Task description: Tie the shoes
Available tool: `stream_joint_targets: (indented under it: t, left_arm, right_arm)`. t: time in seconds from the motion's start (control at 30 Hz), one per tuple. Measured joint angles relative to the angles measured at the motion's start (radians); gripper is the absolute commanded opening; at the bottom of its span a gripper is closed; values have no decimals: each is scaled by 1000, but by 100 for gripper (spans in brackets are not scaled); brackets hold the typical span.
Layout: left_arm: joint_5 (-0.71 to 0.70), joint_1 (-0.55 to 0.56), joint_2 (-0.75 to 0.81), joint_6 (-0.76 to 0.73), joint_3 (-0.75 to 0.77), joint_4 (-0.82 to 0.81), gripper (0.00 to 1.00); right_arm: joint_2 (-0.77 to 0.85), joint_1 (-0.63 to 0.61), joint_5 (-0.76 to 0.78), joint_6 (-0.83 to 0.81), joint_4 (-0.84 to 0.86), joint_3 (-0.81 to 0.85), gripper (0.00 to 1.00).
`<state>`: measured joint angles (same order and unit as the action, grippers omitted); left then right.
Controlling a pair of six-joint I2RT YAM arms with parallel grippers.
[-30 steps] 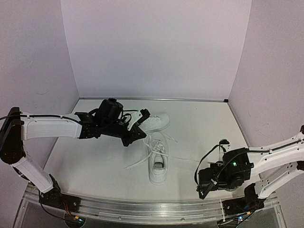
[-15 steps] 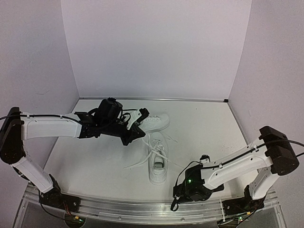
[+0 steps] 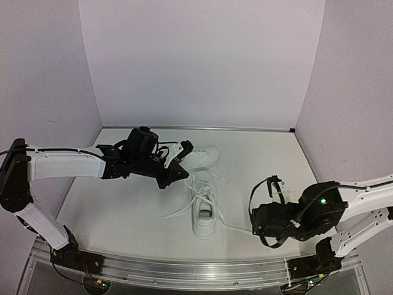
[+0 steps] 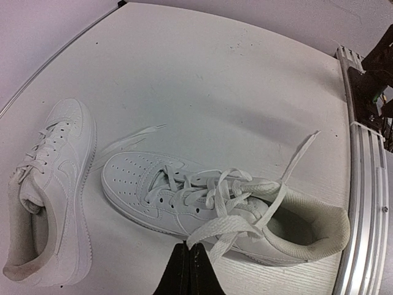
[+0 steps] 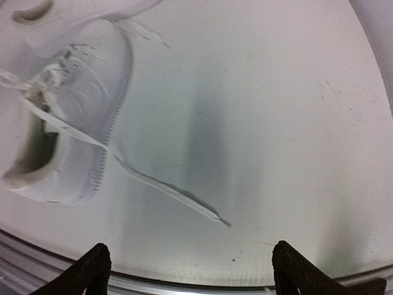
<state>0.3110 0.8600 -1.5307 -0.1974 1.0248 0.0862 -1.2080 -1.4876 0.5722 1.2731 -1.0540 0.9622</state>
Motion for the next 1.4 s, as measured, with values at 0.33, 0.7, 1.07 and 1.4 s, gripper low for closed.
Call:
stream_joint_targets:
  t: [0.33,0.7,1.07,1.4]
  left_arm:
    - [33,0,0,0,0,0,0]
    - [45,0,0,-4,0,1,0]
    - [57,0,0,-11,0,1,0]
    - [60,0,0,-12,0,1,0]
  right_arm:
    - [-250,28,15,-401,316,136,64]
    - [-182,287,-240,-660,638,18,63]
    - [-145,425,-566,-840,831,-129,57]
    - [-265,464,-652,-900,938,-138,56]
